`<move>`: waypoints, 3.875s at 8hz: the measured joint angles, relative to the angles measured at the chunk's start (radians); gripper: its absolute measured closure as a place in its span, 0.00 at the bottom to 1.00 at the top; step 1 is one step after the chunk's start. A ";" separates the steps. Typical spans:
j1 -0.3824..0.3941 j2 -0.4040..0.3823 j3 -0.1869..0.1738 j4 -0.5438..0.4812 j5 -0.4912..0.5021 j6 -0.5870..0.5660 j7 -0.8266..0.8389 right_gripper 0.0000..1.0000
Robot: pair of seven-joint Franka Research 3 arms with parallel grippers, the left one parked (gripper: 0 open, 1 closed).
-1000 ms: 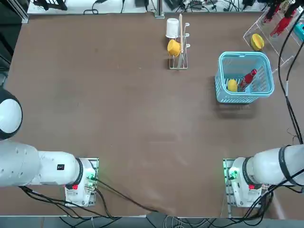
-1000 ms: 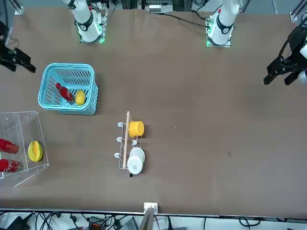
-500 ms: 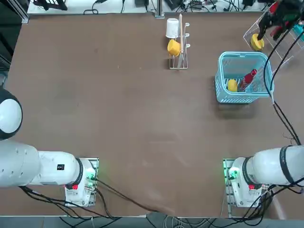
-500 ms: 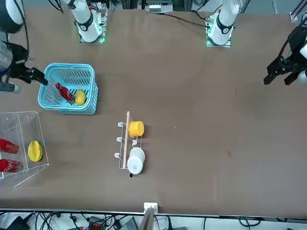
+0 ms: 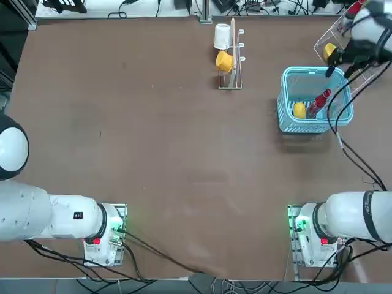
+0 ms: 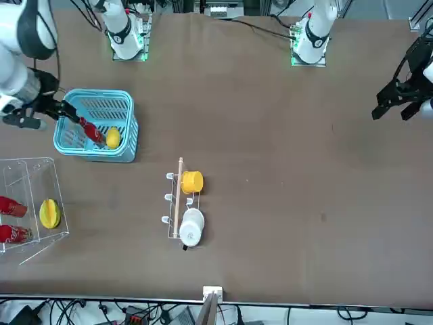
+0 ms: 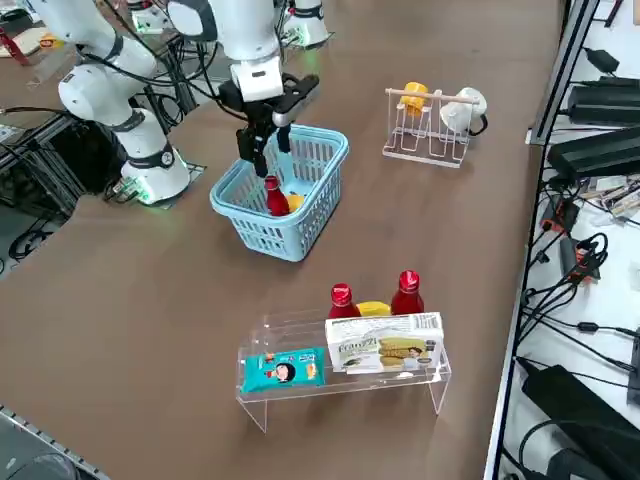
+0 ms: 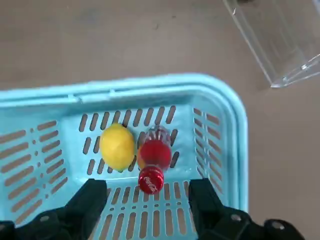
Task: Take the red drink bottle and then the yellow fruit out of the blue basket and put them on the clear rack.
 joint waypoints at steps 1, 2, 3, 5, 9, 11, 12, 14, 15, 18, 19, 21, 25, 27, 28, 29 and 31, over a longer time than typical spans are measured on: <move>0.000 -0.014 0.002 -0.042 0.000 0.030 0.000 0.00; 0.001 -0.021 0.004 -0.067 0.000 0.056 0.000 0.00; 0.000 -0.022 0.005 -0.090 0.000 0.090 0.000 0.00; 0.000 -0.015 0.005 -0.122 -0.006 0.132 -0.001 0.02; 0.000 0.022 0.005 -0.127 -0.024 0.173 -0.001 0.19; 0.001 0.039 0.005 -0.128 -0.025 0.189 -0.001 0.20; 0.001 0.044 0.005 -0.128 -0.025 0.190 -0.002 0.24; 0.001 0.046 0.005 -0.128 -0.025 0.190 -0.002 0.31; 0.001 0.046 0.005 -0.128 -0.025 0.190 -0.002 0.34; 0.001 0.048 0.006 -0.128 -0.025 0.190 -0.002 0.54; 0.001 0.048 0.006 -0.128 -0.025 0.188 -0.002 0.64; 0.001 0.047 0.006 -0.124 -0.025 0.181 -0.002 0.64; 0.001 0.039 0.008 0.019 -0.025 -0.013 -0.002 0.64; 0.001 0.022 0.010 0.204 -0.025 -0.252 -0.003 0.64; 0.001 0.017 0.010 0.289 -0.025 -0.341 -0.003 0.64; 0.001 0.016 0.010 0.367 -0.025 -0.423 -0.003 0.64; -0.001 0.016 0.005 0.478 -0.025 -0.496 -0.003 0.64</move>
